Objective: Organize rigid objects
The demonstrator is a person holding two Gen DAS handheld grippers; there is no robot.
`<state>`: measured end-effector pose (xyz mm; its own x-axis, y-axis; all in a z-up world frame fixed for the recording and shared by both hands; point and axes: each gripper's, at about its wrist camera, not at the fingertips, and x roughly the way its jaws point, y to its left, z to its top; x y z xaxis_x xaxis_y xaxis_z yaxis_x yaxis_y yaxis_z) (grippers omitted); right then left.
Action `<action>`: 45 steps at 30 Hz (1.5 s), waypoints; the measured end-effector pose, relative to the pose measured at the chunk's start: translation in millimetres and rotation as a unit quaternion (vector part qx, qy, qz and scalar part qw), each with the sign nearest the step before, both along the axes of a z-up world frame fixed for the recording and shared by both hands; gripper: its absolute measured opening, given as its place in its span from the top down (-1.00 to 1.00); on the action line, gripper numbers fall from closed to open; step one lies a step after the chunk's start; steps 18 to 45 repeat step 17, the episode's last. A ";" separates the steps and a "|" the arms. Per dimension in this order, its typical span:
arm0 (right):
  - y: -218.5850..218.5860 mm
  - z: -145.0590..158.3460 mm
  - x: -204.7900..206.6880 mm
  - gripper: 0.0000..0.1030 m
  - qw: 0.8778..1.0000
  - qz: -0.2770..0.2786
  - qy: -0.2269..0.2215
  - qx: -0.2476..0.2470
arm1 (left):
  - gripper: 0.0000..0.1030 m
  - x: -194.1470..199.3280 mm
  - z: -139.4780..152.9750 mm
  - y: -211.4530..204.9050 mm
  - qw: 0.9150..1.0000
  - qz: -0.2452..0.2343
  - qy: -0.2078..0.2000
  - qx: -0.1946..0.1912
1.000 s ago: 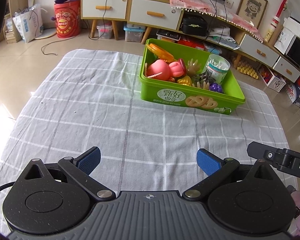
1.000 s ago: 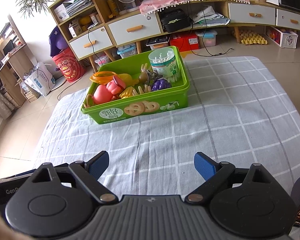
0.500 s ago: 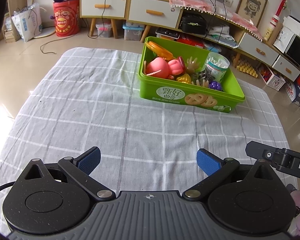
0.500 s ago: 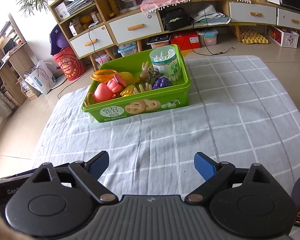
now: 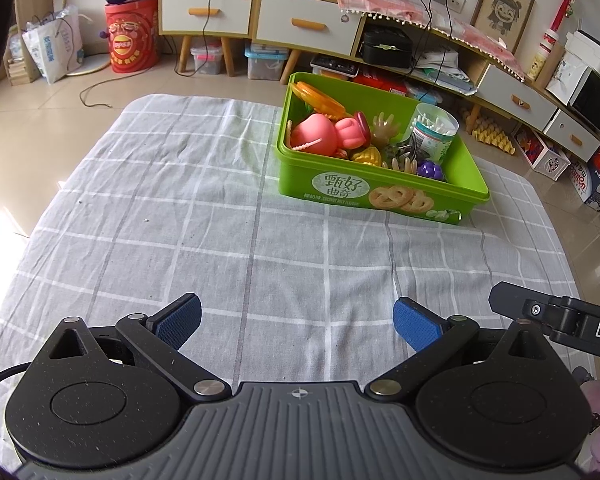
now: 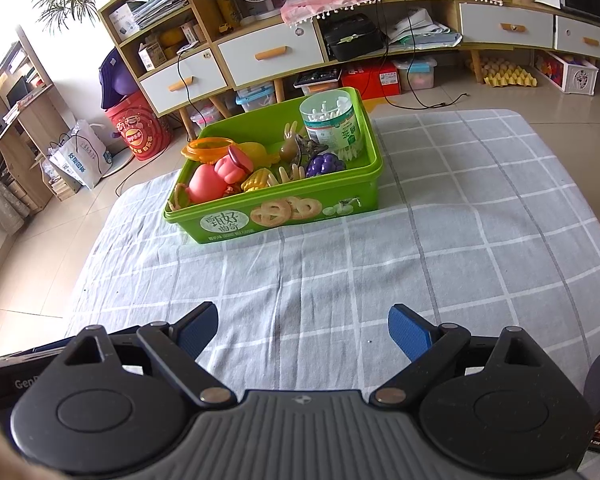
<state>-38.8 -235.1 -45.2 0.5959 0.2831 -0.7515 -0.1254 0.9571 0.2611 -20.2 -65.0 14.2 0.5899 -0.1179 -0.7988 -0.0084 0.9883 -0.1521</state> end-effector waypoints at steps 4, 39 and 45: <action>0.0 0.1 0.3 -0.44 1.000 0.000 0.000 0.000 | -0.96 0.2 0.1 0.0 1.000 0.002 0.001 -0.001; 2.9 -3.7 -3.1 -0.44 1.000 0.001 0.001 -0.001 | -0.95 -1.5 -3.0 -1.7 1.000 0.002 0.003 0.011; 2.9 -3.7 -3.1 -0.44 1.000 0.001 0.001 -0.001 | -0.95 -1.5 -3.0 -1.7 1.000 0.002 0.003 0.011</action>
